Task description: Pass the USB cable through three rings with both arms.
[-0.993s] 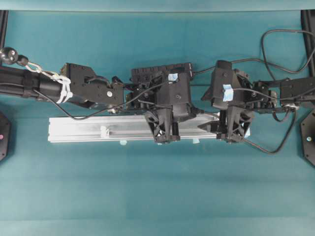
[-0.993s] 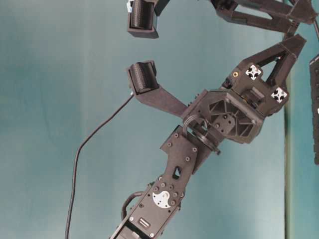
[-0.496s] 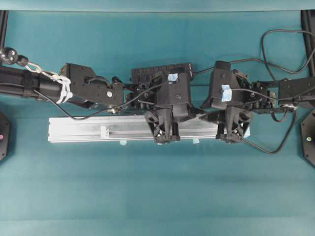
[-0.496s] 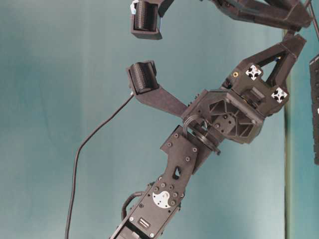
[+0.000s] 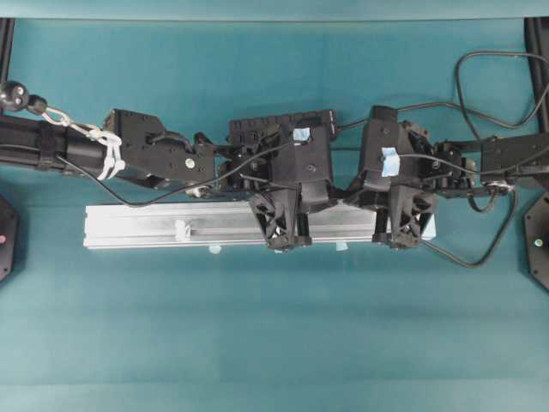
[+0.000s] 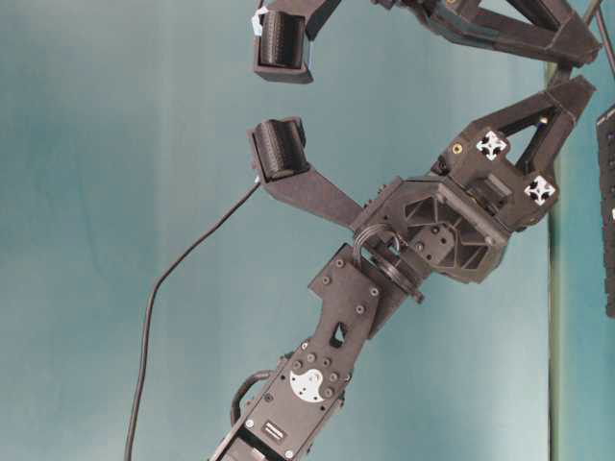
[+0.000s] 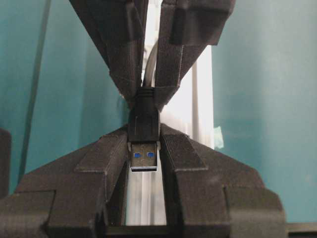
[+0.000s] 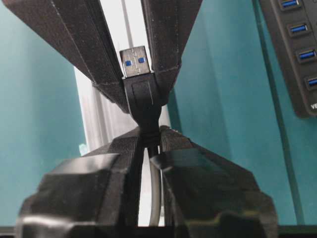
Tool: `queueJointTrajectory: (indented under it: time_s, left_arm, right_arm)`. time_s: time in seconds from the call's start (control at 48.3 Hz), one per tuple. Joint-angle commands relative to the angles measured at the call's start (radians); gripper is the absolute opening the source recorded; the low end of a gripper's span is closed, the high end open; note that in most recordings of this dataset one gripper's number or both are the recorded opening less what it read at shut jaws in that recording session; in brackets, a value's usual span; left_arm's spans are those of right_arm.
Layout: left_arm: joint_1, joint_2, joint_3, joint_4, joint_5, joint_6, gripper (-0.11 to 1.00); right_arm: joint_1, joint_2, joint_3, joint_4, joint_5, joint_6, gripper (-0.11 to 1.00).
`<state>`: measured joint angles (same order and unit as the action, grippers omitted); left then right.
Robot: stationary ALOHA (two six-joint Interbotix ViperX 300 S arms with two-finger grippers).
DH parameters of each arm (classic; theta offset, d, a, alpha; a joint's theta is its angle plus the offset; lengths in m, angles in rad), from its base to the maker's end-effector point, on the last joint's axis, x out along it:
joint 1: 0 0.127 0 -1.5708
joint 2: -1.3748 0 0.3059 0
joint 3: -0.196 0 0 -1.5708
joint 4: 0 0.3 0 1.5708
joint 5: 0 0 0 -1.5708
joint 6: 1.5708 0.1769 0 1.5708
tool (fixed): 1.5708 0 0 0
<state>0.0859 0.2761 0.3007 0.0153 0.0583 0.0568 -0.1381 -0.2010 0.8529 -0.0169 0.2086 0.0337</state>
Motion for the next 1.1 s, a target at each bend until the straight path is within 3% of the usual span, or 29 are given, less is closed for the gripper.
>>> queueJointTrajectory:
  time_s: [0.0, 0.269, 0.476, 0.559, 0.765, 1.076]
  left_arm:
    - [-0.005, -0.032, -0.003, 0.003, 0.011, -0.003, 0.21]
    - [-0.005, -0.044, 0.008, 0.002, 0.011, -0.018, 0.23]
    - [-0.008, -0.055, 0.014, 0.002, 0.014, -0.017, 0.84]
    - [-0.009, -0.077, 0.025, 0.003, 0.026, -0.011, 0.97]
    - [-0.008, -0.207, 0.1, 0.003, 0.084, -0.006, 0.96]
    - [-0.005, -0.446, 0.302, 0.002, 0.118, -0.009, 0.95]
  right_arm:
    - [0.002, -0.002, -0.023, 0.003, -0.003, 0.002, -0.07]
    - [0.002, 0.017, -0.043, -0.002, 0.018, -0.005, -0.07]
    - [0.008, 0.021, -0.044, -0.002, 0.026, -0.003, -0.07]
    - [0.008, 0.023, -0.046, 0.0, 0.034, -0.003, -0.07]
    - [0.035, 0.044, -0.074, -0.002, 0.08, -0.003, -0.07]
    - [0.089, 0.138, -0.186, -0.002, 0.207, -0.006, -0.07]
